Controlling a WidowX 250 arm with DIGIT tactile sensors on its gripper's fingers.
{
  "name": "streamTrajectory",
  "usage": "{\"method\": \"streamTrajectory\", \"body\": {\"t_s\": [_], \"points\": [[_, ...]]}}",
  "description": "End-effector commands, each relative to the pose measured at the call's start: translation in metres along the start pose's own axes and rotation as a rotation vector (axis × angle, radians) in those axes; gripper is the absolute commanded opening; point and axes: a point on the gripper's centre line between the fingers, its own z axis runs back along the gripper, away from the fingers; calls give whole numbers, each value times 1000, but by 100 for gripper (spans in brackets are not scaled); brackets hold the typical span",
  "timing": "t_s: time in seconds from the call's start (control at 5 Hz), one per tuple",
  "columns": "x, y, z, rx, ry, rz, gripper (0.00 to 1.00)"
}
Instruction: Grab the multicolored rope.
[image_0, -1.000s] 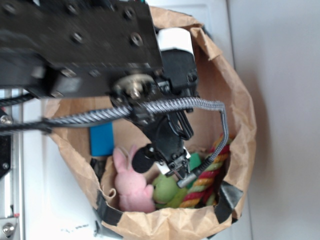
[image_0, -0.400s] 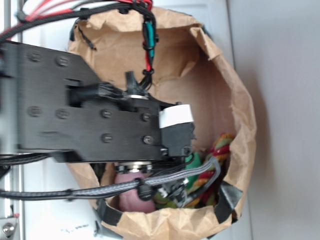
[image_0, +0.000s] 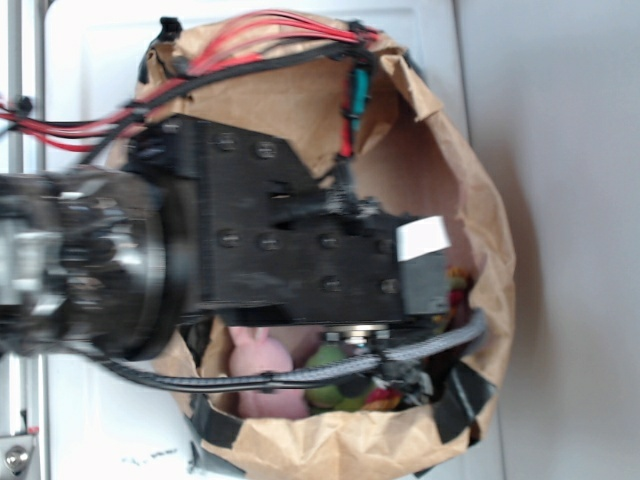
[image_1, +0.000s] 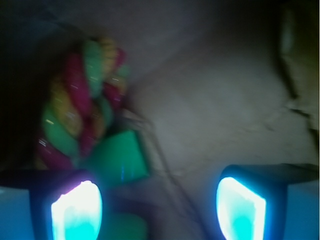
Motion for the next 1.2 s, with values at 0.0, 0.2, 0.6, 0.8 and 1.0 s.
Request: {"method": "streamTrajectory", "body": {"t_s": [0.0, 0.2, 0.6, 0.8, 1.0], "points": [[12, -10, 28, -137, -42, -34, 100], [14, -15, 22, -160, -87, -38, 100], [29, -28, 4, -189, -110, -64, 100], [32, -35, 5, -215, -85, -78, 100], [29, -40, 4, -221, -68, -84, 100]]}}
